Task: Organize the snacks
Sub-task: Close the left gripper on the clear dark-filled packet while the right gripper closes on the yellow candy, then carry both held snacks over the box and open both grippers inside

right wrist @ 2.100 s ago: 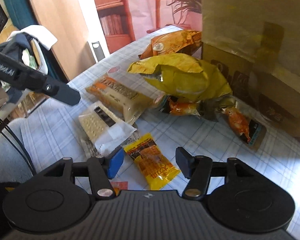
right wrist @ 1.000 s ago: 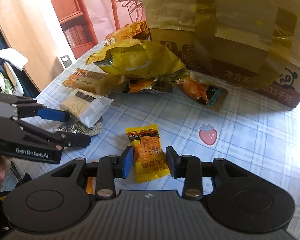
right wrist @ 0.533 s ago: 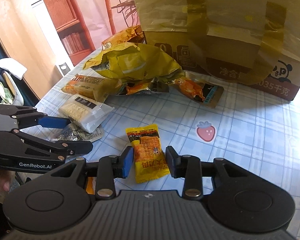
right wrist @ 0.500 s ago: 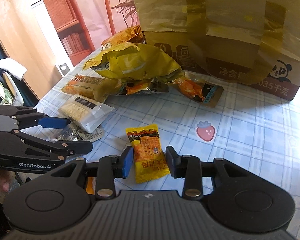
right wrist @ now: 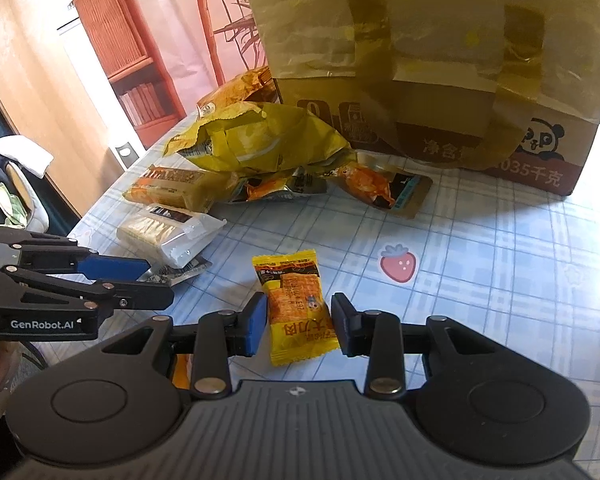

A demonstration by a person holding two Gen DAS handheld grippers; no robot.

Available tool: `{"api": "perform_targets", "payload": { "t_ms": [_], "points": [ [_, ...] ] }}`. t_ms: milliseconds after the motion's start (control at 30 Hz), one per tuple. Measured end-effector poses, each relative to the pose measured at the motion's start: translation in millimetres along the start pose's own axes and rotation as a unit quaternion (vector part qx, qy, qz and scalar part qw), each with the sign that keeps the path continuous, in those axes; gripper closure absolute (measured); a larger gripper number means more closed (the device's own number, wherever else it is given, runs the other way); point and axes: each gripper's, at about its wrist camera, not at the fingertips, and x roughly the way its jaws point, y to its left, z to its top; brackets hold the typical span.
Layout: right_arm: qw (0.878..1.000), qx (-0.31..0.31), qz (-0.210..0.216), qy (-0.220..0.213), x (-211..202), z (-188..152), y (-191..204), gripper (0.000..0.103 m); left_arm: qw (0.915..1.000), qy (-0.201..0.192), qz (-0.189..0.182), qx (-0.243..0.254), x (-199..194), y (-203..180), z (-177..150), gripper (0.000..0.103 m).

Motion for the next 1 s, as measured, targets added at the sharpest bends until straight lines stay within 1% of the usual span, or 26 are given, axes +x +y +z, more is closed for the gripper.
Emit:
{"api": "perform_targets", "payload": {
  "t_ms": [100, 200, 333, 433, 567, 833, 1000],
  "points": [
    [1.0, 0.001, -0.001, -0.001, -1.4, -0.7, -0.8, 0.065, 0.9998, -0.001, -0.012, -0.014, -3.5, 4.6, 1.9, 0.067],
    [1.0, 0.002, -0.001, -0.003, -2.8, -0.7, -2.2, 0.065, 0.9994, -0.005, -0.03, -0.015, -9.7, 5.2, 4.9, 0.067],
    [1.0, 0.001, -0.003, -0.008, -5.9, 1.8, -3.0, 0.065, 0.9971, -0.005, -0.065, -0.039, -16.5, 7.1, 11.6, 0.067],
    [1.0, 0.001, -0.005, -0.016, -10.3, 5.3, -4.1, 0.065, 0.9951, -0.015, -0.082, -0.053, -21.3, 6.6, 18.5, 0.067],
    [0.999, 0.0, -0.01, -0.037, -22.7, 15.3, -7.0, 0.065, 0.9933, -0.039, -0.098, -0.047, -31.2, 0.7, 30.4, 0.067],
    [0.996, -0.006, -0.025, -0.089, -50.3, 45.6, -10.9, 0.065, 0.9905, -0.082, -0.104, -0.039, -45.2, -5.0, 58.4, 0.067],
    [0.99, -0.026, -0.031, -0.132, -73.0, 73.1, -9.0, 0.065, 0.9859, -0.132, -0.099, -0.029, -63.7, -2.2, 93.1, 0.067]
  ]
}}
